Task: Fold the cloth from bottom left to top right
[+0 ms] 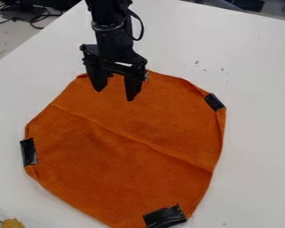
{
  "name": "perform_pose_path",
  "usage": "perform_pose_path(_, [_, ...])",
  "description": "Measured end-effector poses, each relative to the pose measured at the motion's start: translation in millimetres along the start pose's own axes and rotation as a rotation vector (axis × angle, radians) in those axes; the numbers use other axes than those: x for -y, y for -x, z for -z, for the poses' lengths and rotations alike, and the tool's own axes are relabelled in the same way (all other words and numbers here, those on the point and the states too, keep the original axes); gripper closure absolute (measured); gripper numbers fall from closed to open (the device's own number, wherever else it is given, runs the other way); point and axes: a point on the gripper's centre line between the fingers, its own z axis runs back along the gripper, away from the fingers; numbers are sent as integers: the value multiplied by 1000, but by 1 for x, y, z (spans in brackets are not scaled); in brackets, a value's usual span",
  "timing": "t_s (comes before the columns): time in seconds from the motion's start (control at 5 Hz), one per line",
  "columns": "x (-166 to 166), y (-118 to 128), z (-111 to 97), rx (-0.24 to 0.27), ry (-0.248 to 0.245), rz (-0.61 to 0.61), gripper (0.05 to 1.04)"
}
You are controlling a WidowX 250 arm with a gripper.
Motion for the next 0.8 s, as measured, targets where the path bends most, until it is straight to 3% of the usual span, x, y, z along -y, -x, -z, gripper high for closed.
perform_pose_path(0.2, [1,4,8,-27,5,-11,84])
perform_pose_path(0.4, [-4,20,13,-29,-23,-58,84])
perform_pose_path(0.8, [-40,75,15,75,-74,-220,84])
